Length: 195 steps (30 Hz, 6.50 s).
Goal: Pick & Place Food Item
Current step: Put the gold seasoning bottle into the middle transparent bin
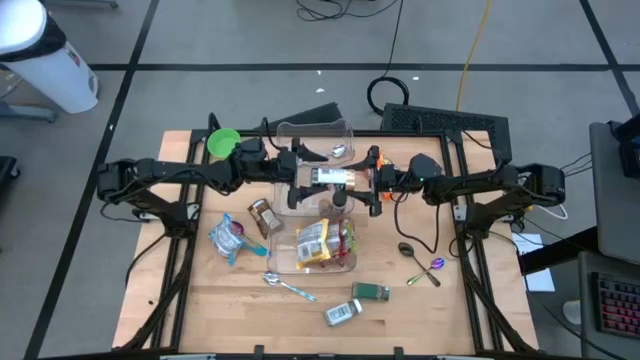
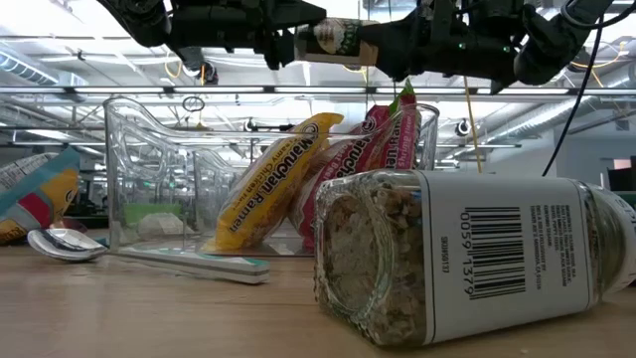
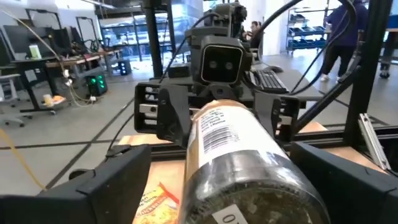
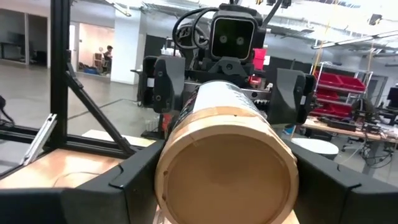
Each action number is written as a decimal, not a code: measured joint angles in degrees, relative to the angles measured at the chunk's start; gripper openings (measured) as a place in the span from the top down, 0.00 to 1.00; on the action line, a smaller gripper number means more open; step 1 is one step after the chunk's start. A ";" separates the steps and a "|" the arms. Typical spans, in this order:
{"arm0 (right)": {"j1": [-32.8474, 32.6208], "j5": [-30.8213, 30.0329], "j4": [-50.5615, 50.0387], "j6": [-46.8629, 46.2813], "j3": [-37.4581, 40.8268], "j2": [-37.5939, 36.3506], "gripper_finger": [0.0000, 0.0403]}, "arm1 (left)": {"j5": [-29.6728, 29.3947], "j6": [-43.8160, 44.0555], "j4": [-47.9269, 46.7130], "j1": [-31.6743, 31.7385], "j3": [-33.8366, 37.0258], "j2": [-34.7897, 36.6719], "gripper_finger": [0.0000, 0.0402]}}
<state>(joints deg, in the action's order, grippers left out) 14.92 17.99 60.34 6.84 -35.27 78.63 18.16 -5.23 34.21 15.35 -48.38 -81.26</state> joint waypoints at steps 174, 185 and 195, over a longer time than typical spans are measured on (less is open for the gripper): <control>2.29 -17.70 -122.82 46.98 -71.95 39.32 0.34 | 15.45 4.98 14.85 33.90 29.55 21.17 0.11; 2.29 -17.83 -122.35 47.23 -71.95 39.24 0.33 | 15.43 5.01 14.83 33.90 29.57 21.17 0.11; 2.22 -18.22 -120.31 46.03 -71.97 39.22 0.25 | 17.85 5.07 14.85 33.90 29.57 21.17 0.11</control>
<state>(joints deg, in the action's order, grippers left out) 17.15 -0.23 -59.96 52.87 -107.24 117.84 36.01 -0.16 49.06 49.25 -18.81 -60.10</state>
